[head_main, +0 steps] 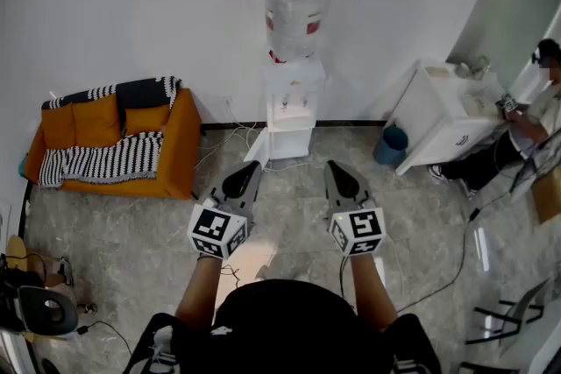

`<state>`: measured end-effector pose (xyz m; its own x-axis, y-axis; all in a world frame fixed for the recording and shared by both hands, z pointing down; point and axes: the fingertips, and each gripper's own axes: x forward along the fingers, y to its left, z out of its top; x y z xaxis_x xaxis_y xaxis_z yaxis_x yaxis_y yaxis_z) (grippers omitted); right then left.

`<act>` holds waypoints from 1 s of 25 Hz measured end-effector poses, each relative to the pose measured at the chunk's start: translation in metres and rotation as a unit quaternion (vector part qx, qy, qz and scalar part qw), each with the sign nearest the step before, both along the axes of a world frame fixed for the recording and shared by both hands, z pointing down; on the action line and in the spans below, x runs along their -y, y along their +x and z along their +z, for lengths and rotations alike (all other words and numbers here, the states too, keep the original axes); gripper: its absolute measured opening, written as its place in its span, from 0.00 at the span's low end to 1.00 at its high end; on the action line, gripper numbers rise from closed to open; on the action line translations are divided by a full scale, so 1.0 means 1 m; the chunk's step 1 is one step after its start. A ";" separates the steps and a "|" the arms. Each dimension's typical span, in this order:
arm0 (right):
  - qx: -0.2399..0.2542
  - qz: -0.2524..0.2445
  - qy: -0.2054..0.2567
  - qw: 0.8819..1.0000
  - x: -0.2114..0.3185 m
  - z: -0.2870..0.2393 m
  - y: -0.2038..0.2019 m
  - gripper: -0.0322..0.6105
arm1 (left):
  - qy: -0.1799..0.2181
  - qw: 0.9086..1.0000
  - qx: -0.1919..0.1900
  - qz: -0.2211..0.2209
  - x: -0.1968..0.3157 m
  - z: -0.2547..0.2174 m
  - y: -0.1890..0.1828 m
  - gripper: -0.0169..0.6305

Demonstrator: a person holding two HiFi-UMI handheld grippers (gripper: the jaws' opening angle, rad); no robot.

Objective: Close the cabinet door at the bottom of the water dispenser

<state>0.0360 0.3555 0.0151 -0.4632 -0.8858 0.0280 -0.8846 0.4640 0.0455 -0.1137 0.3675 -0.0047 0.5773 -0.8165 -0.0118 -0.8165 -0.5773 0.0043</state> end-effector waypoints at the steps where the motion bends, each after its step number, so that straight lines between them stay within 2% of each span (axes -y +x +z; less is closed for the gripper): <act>1: -0.001 0.000 -0.001 1.000 0.001 0.001 0.000 0.10 | 0.000 1.000 0.001 0.000 0.000 0.000 0.000 0.04; 7: 0.009 -0.007 -0.001 1.000 0.001 0.000 -0.002 0.10 | -0.002 1.000 0.001 0.002 0.002 0.001 0.002 0.04; 12: -0.001 -0.015 -0.007 1.000 0.002 0.003 0.001 0.10 | -0.004 1.000 0.000 0.003 0.004 0.001 0.009 0.04; 25: -0.002 -0.038 -0.013 0.999 -0.004 0.016 0.044 0.10 | -0.006 1.000 -0.001 -0.015 -0.005 0.010 0.059 0.04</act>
<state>0.0804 0.3597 0.0310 -0.5297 -0.8466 0.0523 -0.8461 0.5317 0.0372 -0.0551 0.3727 0.0058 0.5531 -0.8331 -0.0025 -0.8330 -0.5531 0.0136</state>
